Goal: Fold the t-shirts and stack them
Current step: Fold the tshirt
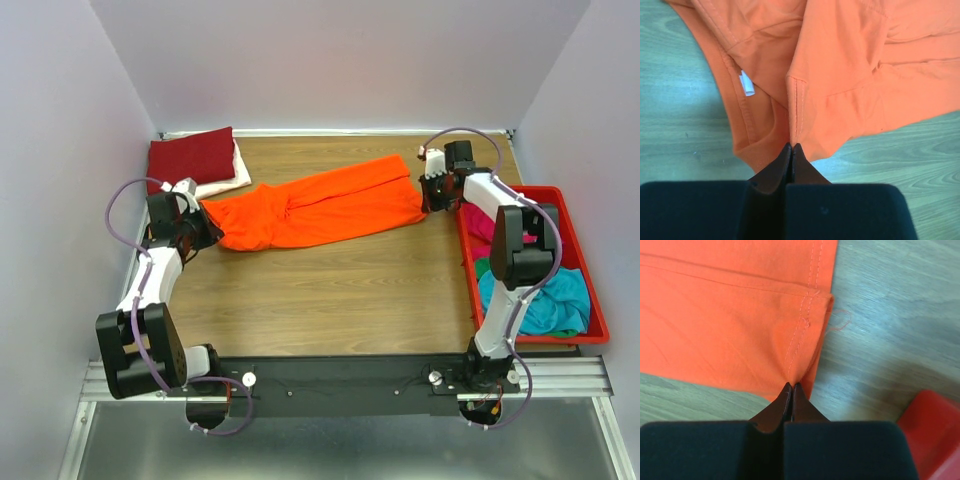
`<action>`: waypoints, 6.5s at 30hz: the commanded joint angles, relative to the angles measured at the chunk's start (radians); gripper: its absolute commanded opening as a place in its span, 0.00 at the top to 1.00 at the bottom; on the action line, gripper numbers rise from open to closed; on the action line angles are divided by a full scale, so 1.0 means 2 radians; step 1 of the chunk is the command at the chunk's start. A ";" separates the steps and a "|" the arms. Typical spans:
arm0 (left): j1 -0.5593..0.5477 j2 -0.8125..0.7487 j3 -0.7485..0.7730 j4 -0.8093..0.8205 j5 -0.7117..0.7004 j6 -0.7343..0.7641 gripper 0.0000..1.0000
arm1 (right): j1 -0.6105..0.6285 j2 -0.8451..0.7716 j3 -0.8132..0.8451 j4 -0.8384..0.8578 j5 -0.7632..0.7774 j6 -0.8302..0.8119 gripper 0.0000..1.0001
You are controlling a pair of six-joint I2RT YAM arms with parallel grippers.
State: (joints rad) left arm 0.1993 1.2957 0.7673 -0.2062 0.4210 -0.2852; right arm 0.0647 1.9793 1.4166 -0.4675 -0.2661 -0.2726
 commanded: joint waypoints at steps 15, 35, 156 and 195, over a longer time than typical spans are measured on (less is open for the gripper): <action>0.081 -0.106 -0.044 -0.071 0.030 -0.023 1.00 | -0.028 -0.015 -0.018 -0.010 0.021 -0.039 0.99; 0.055 -0.225 -0.072 -0.197 0.045 -0.018 0.79 | -0.030 -0.038 -0.026 -0.014 0.034 -0.053 0.80; -0.216 0.586 0.774 -0.067 -0.265 0.067 0.98 | 0.004 -0.151 -0.197 0.046 0.131 0.083 0.99; -0.173 0.131 0.366 0.048 -0.145 0.064 0.19 | 0.128 -0.283 -0.187 -0.123 -0.106 -0.164 0.29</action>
State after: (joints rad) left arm -0.1535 1.6848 1.7683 -0.1123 -0.0086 -0.1318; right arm 0.1783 1.4124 1.0481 -0.6331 -0.3405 -0.4923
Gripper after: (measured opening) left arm 0.816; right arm 0.734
